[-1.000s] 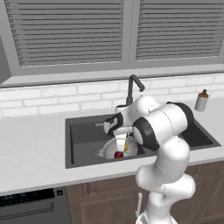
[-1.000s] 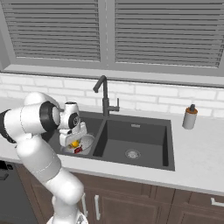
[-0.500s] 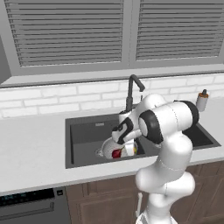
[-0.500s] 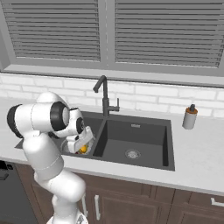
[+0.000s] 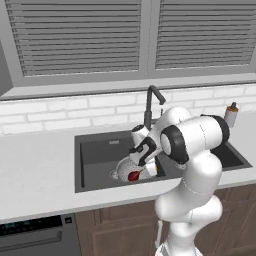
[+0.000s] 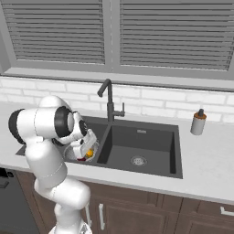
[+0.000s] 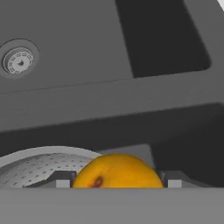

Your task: Put the colander in the sink, put the tangerine, pear in the colander, and turn on the sink faucet and pour water over the colander.

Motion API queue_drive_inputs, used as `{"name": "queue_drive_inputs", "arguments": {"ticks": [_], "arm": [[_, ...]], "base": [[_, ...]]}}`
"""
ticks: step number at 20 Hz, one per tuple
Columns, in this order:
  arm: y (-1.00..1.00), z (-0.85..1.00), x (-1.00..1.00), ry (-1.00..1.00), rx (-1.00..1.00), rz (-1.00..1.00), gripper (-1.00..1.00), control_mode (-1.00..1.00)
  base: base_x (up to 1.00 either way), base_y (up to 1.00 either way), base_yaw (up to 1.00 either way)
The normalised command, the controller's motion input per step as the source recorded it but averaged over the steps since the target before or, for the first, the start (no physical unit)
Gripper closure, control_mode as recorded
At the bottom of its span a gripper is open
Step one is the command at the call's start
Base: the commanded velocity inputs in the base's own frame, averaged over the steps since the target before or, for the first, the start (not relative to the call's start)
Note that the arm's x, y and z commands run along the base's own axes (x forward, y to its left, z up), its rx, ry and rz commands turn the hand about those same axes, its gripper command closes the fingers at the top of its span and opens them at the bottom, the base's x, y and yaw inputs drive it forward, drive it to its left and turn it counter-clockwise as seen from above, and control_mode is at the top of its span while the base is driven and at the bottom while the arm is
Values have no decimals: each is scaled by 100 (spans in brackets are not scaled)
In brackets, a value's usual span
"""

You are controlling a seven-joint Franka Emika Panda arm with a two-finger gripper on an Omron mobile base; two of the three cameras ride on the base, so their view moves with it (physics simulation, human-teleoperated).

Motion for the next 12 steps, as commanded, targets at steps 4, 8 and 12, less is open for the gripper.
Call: {"name": "queue_drive_inputs", "arguments": {"ticks": [4, 8, 12], "arm": [[0, 1, -32, -24, -2, -13, -100, -100], [0, 8, -42, -25, 0, -12, -100, -100], [12, 20, -40, -22, 0, -3, -100, -100]], "base": [[0, 0, 0], [0, 0, 0], [0, 0, 0]]}}
